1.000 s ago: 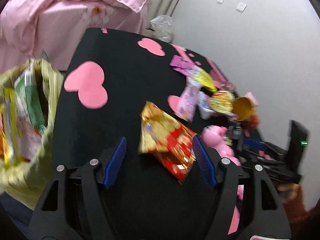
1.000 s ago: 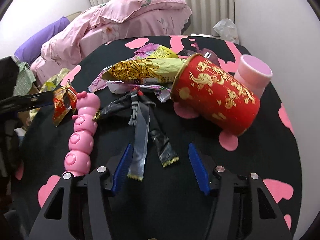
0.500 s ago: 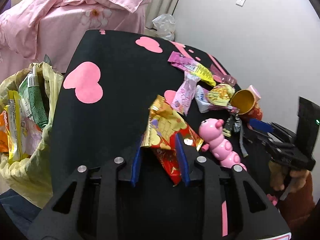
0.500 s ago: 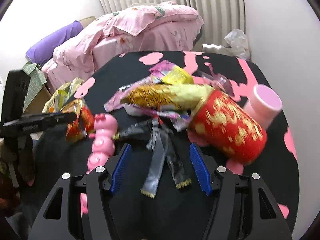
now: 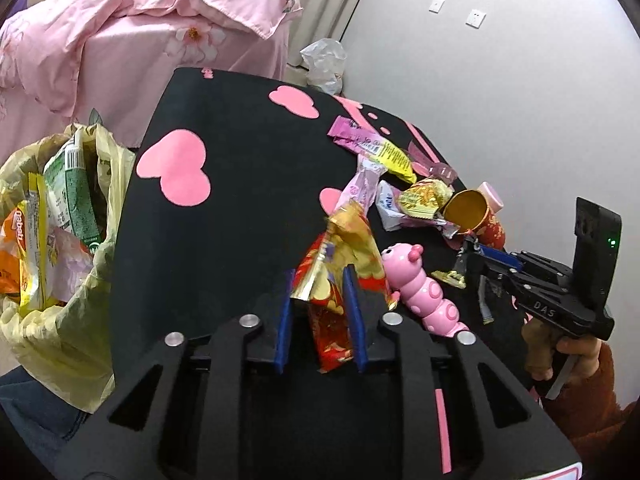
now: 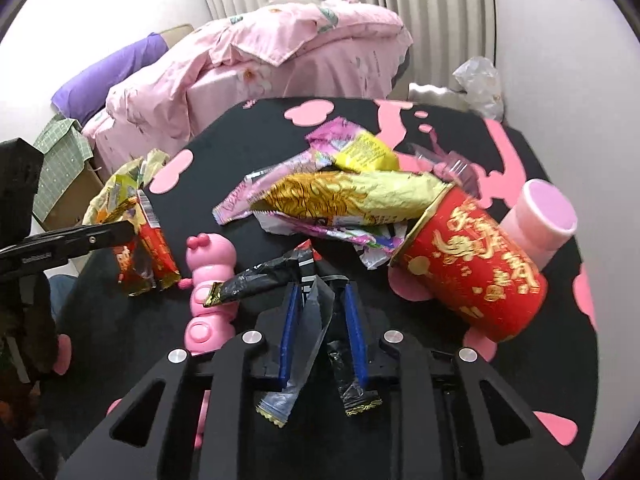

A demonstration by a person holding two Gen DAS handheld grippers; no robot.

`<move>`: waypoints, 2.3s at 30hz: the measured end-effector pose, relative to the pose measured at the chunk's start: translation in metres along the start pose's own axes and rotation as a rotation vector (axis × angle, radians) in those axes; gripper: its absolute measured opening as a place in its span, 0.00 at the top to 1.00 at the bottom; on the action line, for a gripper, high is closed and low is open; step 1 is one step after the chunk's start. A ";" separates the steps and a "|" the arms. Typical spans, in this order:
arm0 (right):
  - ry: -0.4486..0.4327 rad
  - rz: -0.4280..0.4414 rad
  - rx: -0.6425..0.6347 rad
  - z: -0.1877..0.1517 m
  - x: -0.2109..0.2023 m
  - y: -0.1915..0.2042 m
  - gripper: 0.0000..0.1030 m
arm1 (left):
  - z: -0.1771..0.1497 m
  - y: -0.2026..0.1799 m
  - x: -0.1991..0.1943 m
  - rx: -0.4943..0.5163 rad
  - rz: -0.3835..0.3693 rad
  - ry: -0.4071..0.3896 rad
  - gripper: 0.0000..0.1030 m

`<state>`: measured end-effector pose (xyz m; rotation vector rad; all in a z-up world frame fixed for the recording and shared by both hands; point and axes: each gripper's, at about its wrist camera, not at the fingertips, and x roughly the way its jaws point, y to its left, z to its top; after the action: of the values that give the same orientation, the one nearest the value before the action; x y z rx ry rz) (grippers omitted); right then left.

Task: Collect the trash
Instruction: 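Carry both wrappers over the trash bag and open both tools to release them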

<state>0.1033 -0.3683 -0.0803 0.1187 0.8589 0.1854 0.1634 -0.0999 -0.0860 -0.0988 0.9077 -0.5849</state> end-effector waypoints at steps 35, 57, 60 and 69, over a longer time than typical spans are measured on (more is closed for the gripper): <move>-0.231 0.052 -0.223 0.098 -0.058 0.142 0.77 | 0.027 0.119 -0.164 -0.155 0.309 -0.376 0.82; 0.036 0.325 -0.337 0.145 0.129 0.273 0.77 | 0.003 0.213 -0.149 -0.349 0.452 -0.332 0.82; 0.055 0.330 -0.349 0.140 0.142 0.276 0.77 | 0.002 0.224 -0.137 -0.372 0.447 -0.306 0.82; 0.110 0.347 -0.341 0.132 0.173 0.284 0.77 | 0.009 0.249 -0.108 -0.436 0.381 -0.251 0.82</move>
<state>0.2820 -0.0587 -0.0717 -0.0635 0.9005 0.6651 0.2279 0.1637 -0.0833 -0.3755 0.7698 -0.0116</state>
